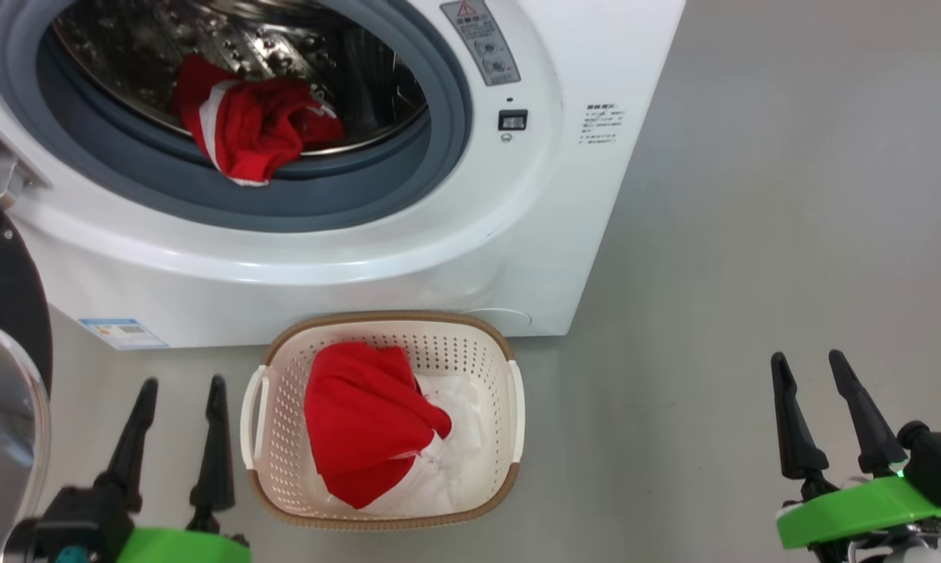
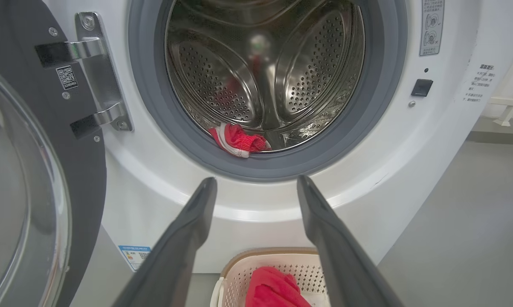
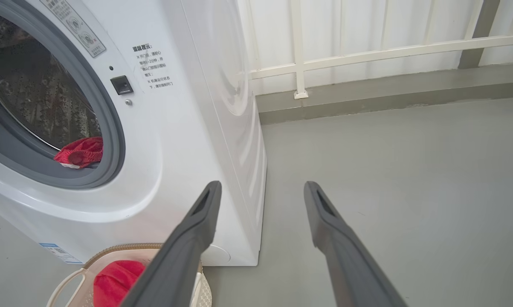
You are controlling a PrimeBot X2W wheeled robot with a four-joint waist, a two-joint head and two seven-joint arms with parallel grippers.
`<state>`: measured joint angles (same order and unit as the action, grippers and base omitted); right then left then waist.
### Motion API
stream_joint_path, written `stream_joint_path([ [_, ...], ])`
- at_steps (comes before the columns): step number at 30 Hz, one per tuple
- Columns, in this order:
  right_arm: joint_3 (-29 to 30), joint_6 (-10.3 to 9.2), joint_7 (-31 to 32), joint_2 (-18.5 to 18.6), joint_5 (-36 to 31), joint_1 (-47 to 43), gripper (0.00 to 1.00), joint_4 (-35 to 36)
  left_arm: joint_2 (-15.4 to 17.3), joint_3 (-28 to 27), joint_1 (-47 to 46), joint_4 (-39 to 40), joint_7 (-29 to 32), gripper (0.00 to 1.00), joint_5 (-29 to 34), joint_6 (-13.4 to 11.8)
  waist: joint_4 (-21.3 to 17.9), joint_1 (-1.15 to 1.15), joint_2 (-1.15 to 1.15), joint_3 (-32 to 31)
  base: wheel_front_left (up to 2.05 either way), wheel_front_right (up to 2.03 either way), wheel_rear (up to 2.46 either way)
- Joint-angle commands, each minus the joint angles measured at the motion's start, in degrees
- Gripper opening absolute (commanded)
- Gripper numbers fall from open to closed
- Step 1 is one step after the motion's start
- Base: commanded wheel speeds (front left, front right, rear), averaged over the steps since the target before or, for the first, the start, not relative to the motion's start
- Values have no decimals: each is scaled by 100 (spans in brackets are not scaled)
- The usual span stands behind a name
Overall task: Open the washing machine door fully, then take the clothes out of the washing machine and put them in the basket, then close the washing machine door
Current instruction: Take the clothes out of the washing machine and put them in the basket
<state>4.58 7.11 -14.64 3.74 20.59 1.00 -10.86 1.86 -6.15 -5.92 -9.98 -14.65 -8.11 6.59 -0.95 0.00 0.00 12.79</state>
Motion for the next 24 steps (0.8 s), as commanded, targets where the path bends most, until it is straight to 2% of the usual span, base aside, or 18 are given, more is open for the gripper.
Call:
stream_joint_path([
  [1,-107,37,-36,99,39,-60,100,156,102,-219,105,195,-35,100,-30,-69,-10,0,0,-53,0,0,0],
  [13,12,37,-36,109,61,-369,100,218,102,-179,711,609,-35,100,-244,-292,26,0,0,-189,0,0,0],
  [24,13,37,-36,118,49,-365,100,196,102,-63,605,514,-35,100,-301,-276,41,0,0,-202,0,0,0],
])
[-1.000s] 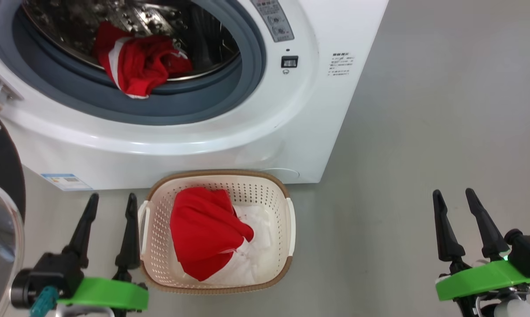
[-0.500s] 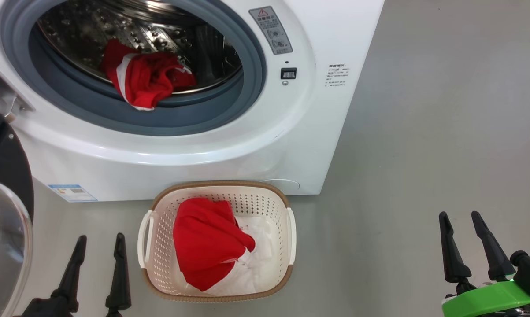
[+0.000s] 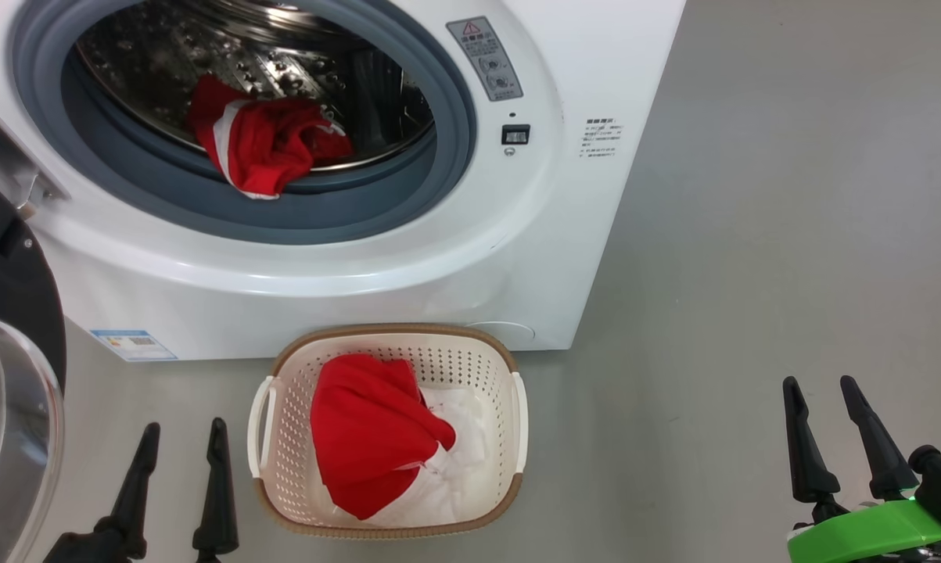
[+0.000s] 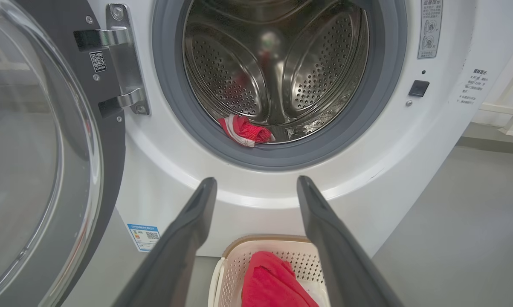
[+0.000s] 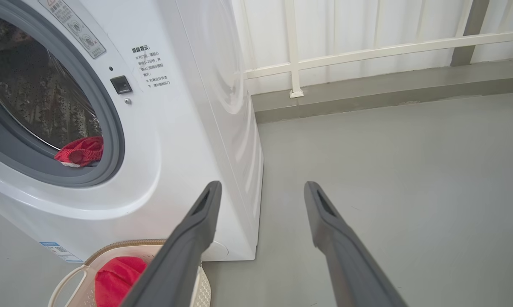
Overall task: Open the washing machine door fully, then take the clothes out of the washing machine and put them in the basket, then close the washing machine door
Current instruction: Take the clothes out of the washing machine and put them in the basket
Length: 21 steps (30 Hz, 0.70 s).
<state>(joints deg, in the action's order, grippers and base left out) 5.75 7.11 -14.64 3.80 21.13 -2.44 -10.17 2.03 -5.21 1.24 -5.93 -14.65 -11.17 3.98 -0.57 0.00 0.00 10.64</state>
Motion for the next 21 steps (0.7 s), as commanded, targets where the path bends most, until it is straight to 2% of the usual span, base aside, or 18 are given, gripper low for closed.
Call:
stream_joint_path([
  [1,-104,37,-36,113,-4,-21,100,127,85,-157,-112,109,-35,100,5,-15,3,0,0,12,0,0,0],
  [7,-92,37,-36,98,1,92,100,151,85,-47,-529,-52,-35,100,154,68,14,0,0,195,0,0,0],
  [13,-128,37,-36,58,-11,308,100,192,86,114,-1446,-471,-35,100,435,156,39,0,0,553,0,0,0],
  [21,-185,37,-36,9,-16,724,100,256,222,386,-3233,-1855,-35,100,700,212,8,0,0,1178,0,0,0],
])
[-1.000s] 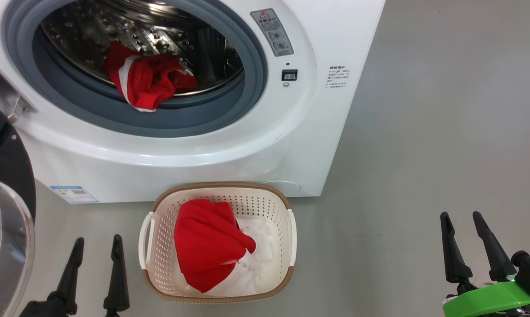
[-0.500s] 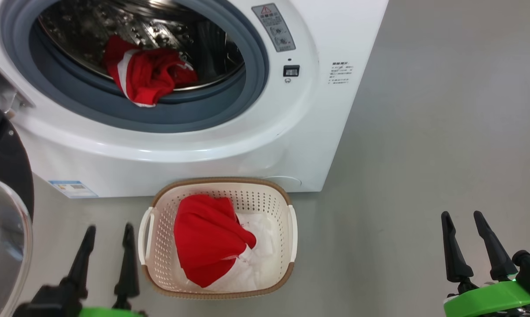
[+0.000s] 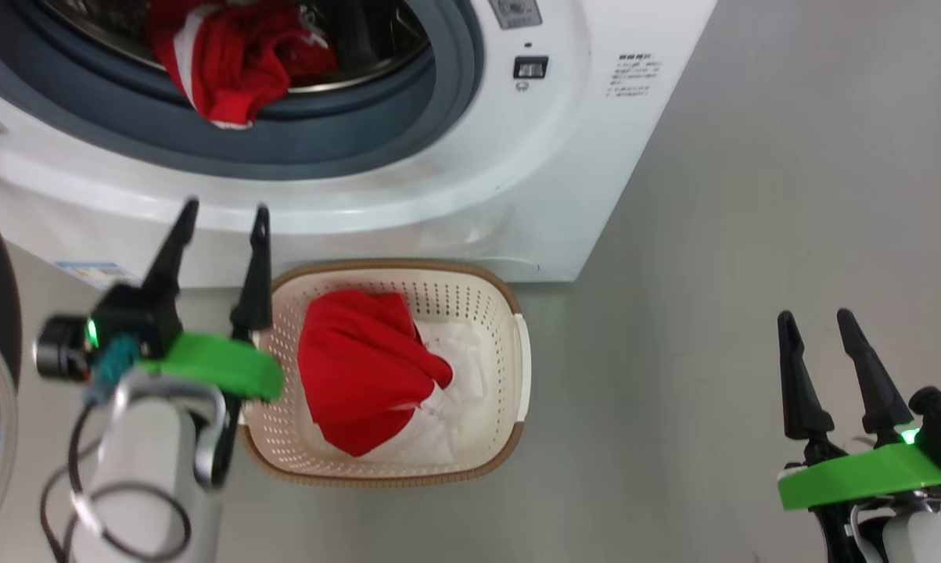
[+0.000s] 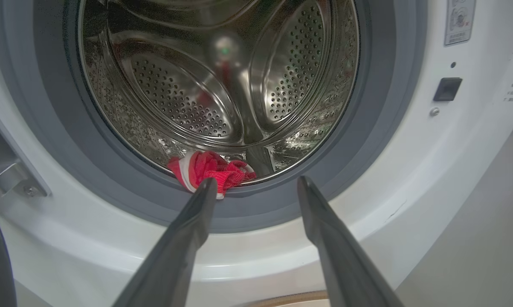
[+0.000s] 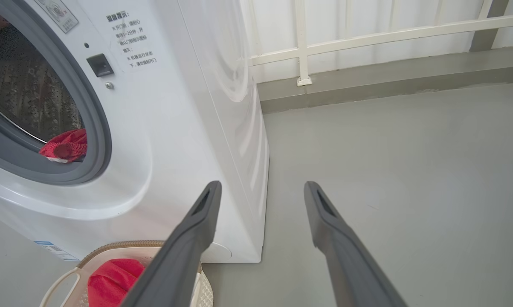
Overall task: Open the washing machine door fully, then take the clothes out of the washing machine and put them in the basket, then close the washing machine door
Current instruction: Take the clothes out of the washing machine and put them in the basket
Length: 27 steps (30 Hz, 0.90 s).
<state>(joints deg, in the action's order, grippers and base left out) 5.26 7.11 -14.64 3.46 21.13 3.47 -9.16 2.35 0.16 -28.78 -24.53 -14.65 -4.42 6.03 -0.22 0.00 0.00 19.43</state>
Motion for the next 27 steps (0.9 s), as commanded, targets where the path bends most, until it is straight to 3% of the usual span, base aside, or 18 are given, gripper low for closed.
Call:
stream_joint_path([
  [1,-140,37,-36,38,-16,185,100,165,222,-126,-467,-208,-34,100,46,11,-37,0,0,375,0,0,0],
  [15,-160,37,-36,-23,-9,753,100,259,578,204,-3123,-2443,305,100,452,-251,-112,0,0,1259,0,0,0],
  [27,-285,37,-36,-40,-2,967,100,276,792,418,-4206,-3892,393,100,667,-572,-286,0,0,1535,0,0,0],
])
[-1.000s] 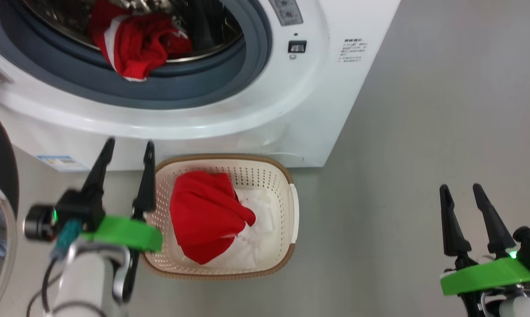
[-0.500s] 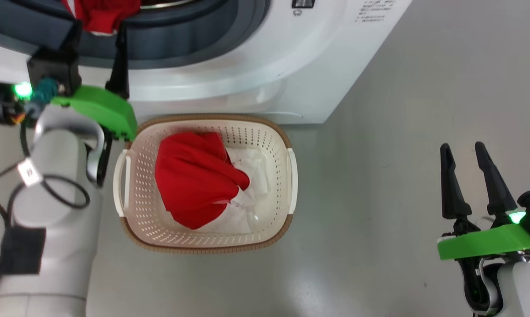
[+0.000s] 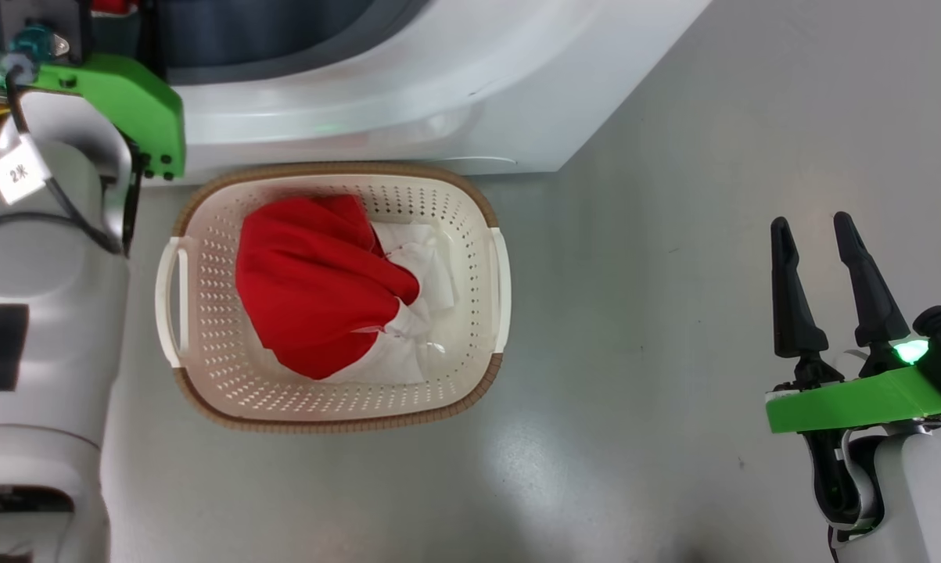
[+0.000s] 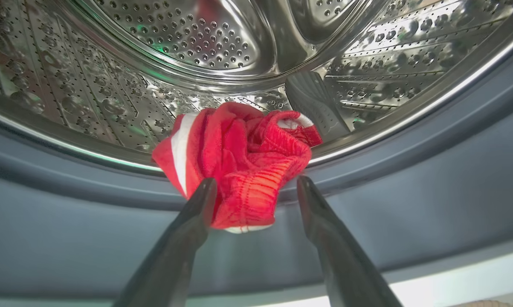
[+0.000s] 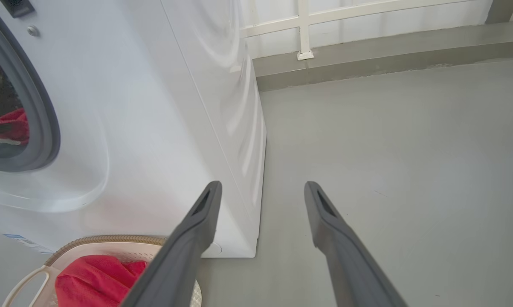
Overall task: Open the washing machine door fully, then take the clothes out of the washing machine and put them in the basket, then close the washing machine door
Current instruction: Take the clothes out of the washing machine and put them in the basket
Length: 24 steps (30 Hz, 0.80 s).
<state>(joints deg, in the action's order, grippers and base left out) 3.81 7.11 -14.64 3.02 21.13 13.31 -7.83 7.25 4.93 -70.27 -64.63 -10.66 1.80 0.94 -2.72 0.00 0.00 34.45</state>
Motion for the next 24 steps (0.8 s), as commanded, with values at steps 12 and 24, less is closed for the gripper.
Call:
stream_joint_path([
  [12,-171,37,-36,-6,5,9,100,149,416,85,-391,-648,-172,0,51,-227,-126,0,0,70,0,0,0],
  [24,-70,37,-36,-11,-29,-71,100,158,256,-231,362,955,-431,0,-501,-97,77,0,0,-145,0,0,0],
])
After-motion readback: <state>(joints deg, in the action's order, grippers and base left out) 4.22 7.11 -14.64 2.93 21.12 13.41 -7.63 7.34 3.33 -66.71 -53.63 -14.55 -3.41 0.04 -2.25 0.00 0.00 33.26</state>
